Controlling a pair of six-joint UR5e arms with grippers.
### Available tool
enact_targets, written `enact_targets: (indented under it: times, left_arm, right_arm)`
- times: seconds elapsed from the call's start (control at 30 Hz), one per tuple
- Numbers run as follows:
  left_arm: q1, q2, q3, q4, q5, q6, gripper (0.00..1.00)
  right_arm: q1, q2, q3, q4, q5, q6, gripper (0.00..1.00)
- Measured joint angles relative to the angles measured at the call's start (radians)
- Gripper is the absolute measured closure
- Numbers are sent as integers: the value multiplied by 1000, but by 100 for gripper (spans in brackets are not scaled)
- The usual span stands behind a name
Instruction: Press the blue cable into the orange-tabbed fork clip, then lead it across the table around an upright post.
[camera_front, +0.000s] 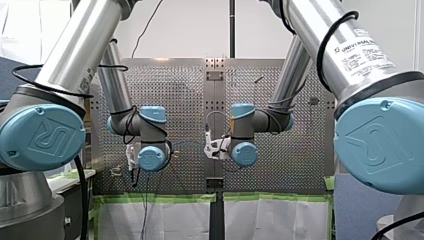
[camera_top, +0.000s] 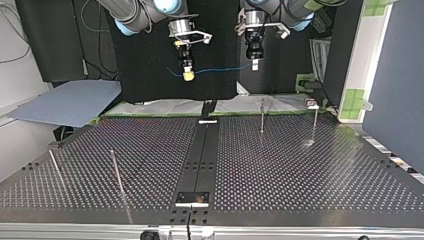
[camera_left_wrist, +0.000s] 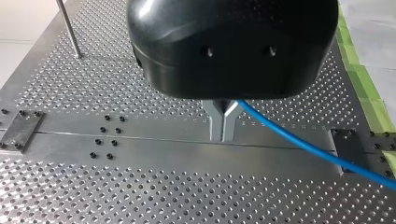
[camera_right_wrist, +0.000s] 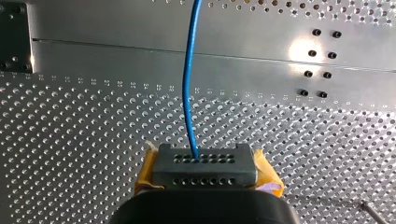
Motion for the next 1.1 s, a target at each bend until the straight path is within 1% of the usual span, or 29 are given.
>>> enact_targets:
  times: [0.8,0.83,0.93,1.07,1.1]
  left_arm:
    - [0,-1,-1,-4,-5,-3,99]
    - [1,-2,-2,-8,-9,-5,99]
    - [2,-3,-3,-29,-29,-9,99]
    - [2,-3,-3,-61,-60,-10,99]
    - [2,-3,-3,-68,-65,-11,99]
  right_arm:
    - [1,1,-1,1,1,-1,100]
    - [2,2,-2,3,3,-2,100]
    - [16,16,-16,17,11,-5,100]
    - [47,50,-50,48,15,-7,100]
    - [52,59,-59,52,15,-7,100]
